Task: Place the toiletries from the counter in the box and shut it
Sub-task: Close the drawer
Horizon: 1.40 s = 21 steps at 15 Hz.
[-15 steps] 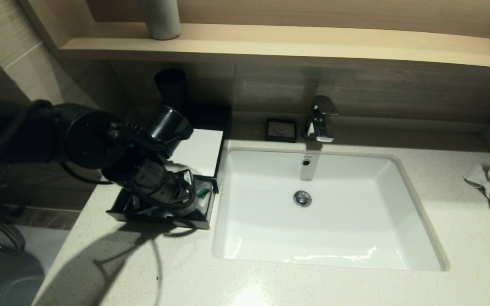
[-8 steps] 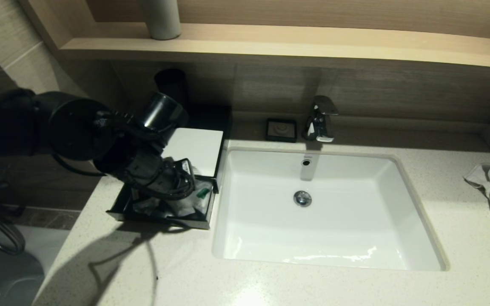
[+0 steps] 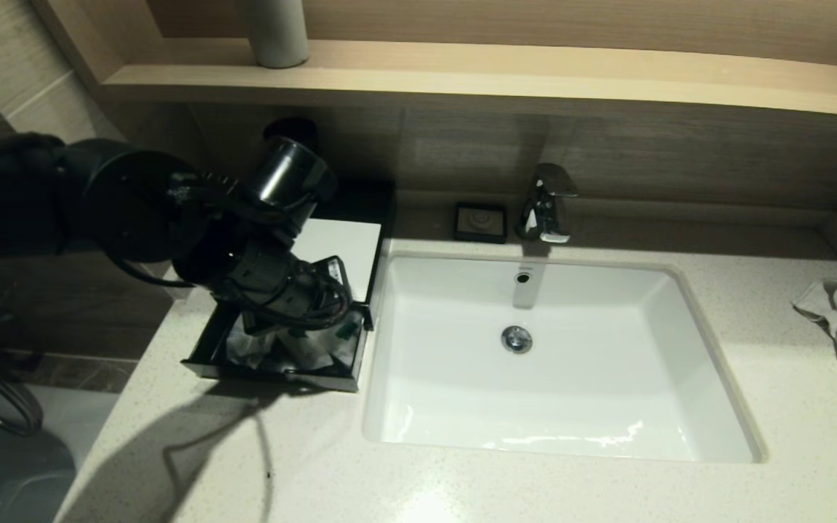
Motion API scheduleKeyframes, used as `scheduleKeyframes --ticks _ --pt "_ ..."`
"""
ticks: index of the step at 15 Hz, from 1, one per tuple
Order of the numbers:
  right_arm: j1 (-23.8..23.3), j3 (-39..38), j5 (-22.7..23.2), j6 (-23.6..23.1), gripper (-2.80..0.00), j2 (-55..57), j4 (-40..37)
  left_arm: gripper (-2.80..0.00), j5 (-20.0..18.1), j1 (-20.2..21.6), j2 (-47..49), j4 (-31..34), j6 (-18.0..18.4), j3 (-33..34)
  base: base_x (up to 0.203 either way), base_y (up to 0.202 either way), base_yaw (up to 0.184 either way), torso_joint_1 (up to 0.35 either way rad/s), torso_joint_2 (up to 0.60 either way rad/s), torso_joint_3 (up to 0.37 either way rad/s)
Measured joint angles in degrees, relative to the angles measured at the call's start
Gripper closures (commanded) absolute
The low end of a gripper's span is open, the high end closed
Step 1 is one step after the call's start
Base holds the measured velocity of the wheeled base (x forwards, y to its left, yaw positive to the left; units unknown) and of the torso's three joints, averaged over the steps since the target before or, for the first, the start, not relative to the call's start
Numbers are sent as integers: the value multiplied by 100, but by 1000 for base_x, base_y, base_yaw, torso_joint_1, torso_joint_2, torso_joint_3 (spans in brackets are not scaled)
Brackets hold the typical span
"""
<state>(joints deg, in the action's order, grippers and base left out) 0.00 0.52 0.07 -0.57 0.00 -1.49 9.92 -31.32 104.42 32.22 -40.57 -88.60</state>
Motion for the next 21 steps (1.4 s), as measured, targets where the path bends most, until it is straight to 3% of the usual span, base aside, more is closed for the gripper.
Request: scheduleKeyframes --ticks 21 --pt "0 0 2 0 0 0 0 0 46 -81 646 -107 55 -306 0 0 0 0 0 0"
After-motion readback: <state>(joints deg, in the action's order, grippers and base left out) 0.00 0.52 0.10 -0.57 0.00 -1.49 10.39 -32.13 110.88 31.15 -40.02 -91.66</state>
